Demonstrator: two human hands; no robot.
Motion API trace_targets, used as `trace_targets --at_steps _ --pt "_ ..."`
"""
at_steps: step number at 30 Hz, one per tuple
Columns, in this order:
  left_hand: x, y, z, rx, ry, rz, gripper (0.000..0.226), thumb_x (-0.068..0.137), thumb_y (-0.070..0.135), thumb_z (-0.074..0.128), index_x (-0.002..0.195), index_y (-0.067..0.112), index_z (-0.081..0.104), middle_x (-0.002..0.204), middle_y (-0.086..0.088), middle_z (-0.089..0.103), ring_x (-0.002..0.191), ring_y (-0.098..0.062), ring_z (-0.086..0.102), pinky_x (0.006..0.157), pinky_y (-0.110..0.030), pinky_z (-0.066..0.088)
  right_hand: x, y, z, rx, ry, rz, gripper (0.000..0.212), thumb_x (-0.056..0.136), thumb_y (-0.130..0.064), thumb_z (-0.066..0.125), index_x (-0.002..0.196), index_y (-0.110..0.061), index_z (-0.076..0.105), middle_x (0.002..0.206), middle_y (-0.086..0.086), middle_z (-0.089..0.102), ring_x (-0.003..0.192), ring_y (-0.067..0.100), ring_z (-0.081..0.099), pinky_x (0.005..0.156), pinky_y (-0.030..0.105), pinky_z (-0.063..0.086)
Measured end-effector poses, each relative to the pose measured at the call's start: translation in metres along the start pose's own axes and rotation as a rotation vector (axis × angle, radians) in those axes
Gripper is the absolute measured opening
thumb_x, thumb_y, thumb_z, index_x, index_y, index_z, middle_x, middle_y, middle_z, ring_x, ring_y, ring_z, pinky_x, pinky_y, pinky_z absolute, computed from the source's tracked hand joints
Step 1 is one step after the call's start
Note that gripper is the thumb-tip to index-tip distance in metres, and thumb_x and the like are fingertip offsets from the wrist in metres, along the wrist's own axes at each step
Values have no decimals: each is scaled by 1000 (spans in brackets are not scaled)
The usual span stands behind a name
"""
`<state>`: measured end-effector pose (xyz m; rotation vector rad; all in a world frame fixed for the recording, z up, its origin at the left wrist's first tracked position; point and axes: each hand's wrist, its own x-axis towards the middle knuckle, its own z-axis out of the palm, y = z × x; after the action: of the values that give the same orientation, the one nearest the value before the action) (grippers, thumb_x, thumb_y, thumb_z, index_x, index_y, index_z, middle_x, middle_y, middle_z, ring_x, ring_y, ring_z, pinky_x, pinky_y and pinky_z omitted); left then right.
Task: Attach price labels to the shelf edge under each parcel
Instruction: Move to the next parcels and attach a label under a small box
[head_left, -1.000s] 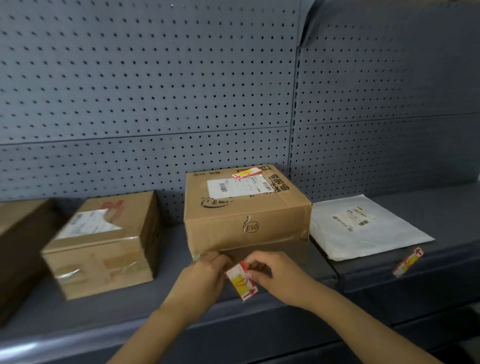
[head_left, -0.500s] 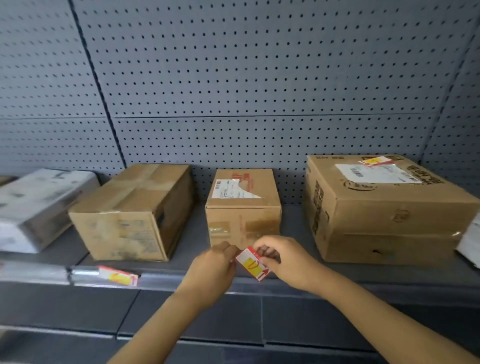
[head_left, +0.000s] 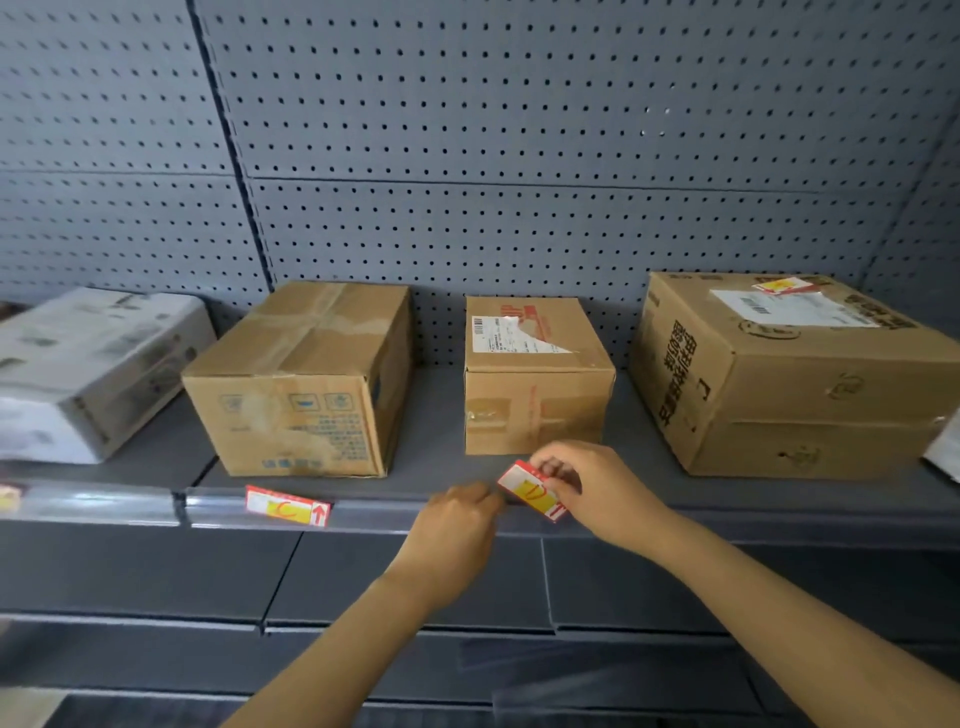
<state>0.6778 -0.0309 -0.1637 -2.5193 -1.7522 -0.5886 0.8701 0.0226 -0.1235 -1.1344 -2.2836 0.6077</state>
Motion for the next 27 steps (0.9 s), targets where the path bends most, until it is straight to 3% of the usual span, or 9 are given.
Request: trace_targets --at_steps 5,8,13,18,22,27 --pt "5 0 3 76 -62 38 27 64 5 67 90 14 68 81 -8 65 70 -30 62 58 -33 49 1 2 -3 6 54 14 28 82 0 62 103 -19 66 95 -3 64 88 5 58 78 19 49" --pt "3 3 5 144 -84 85 38 47 9 79 82 19 66 73 0 64 65 -21 63 55 -25 48 2 3 -4 3 64 10 28 83 0 62 104 -19 66 95 -3 64 88 5 59 78 18 49" --pt "1 6 12 170 -66 91 42 48 8 78 86 18 64 75 0 66 67 -21 61 59 -26 49 3 4 -2 5 75 13 28 83 0 62 103 -19 66 95 -3 65 88 3 59 77 15 48" --pt "-2 12 18 206 -73 51 47 49 9 80 92 18 63 82 -2 62 71 -21 60 64 -31 51 1 3 -4 18 77 21 27 84 1 62 103 -17 66 93 -5 64 87 -3 57 74 4 43" --pt "-2 14 20 223 -68 27 51 48 10 83 94 17 62 85 -2 61 73 -21 60 65 -31 52 -1 3 -4 59 75 49 26 83 1 62 102 -17 66 90 -7 63 85 -3 57 73 5 44" --pt "1 15 18 229 -74 13 48 39 7 84 81 16 63 75 -3 61 63 -22 59 57 -29 50 -1 2 -3 76 63 79 26 83 0 62 102 -18 66 91 -6 64 86 1 59 74 7 46"
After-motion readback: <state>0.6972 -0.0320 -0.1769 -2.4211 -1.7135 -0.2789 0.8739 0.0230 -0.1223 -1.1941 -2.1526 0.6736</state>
